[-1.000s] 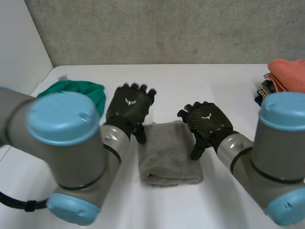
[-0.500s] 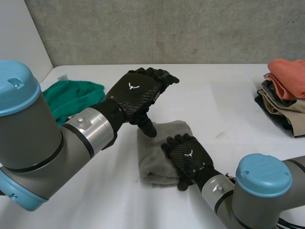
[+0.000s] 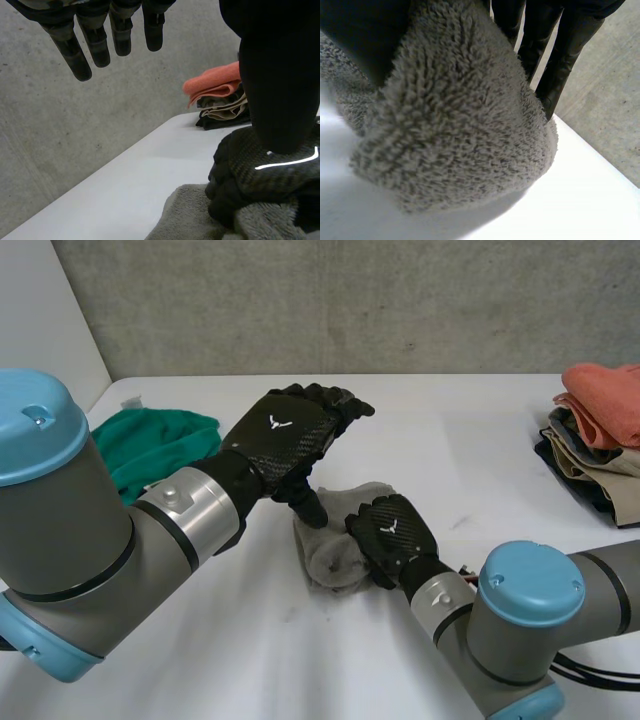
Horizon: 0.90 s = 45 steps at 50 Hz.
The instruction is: Fold the laundry.
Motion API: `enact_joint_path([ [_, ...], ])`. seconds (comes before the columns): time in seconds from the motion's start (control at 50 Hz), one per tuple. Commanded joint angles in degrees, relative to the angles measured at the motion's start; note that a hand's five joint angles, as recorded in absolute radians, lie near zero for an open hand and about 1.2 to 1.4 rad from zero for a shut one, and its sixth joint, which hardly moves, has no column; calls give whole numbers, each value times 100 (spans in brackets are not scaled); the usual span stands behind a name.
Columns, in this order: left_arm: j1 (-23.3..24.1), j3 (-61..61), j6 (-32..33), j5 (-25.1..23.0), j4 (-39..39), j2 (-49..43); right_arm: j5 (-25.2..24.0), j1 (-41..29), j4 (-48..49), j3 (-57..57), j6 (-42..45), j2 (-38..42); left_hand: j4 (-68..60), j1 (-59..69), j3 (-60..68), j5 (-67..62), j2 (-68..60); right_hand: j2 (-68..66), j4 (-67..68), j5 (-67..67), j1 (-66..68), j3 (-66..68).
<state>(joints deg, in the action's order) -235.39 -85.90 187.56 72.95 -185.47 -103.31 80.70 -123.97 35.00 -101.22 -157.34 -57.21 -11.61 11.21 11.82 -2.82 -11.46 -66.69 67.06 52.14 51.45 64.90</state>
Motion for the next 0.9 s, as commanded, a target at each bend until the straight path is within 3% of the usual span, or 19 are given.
enact_joint_path([
  [0.02, -16, 12, 8, 0, -6, -5, 7, 65, -90, 243, 11, -70, 22, 18, -43, 142, 7, -1331, 1294, 1786, 2855, 1510],
  [0.18, -16, 12, 0, 0, -6, 21, -229, 952, -11, 541, 230, -492, 56, -15, -77, 176, 41, -1331, 1294, 1786, 2855, 1510],
  [0.36, -16, -41, 17, -158, -6, 249, -906, 2014, -63, 1972, 248, -870, 56, -15, -77, 176, 41, -1331, 1294, 1786, 2855, 1510],
  [0.46, -25, -190, 9, -744, -24, 433, -1100, 2543, -28, 2904, 125, -897, 56, -16, -77, 176, 41, -1331, 1294, 1786, 2855, 1510],
  [0.6, -25, -234, -9, -1055, -15, 461, -1705, 3395, 156, 4039, -682, -476, 22, 18, -43, 142, 7, -1331, 1294, 1786, 2855, 1510],
  [0.9, -33, -261, -27, -1046, -15, 452, -2769, 5127, 1571, 3908, -1255, 974, 22, 18, -43, 142, 7, -1331, 1294, 1786, 2855, 1510],
])
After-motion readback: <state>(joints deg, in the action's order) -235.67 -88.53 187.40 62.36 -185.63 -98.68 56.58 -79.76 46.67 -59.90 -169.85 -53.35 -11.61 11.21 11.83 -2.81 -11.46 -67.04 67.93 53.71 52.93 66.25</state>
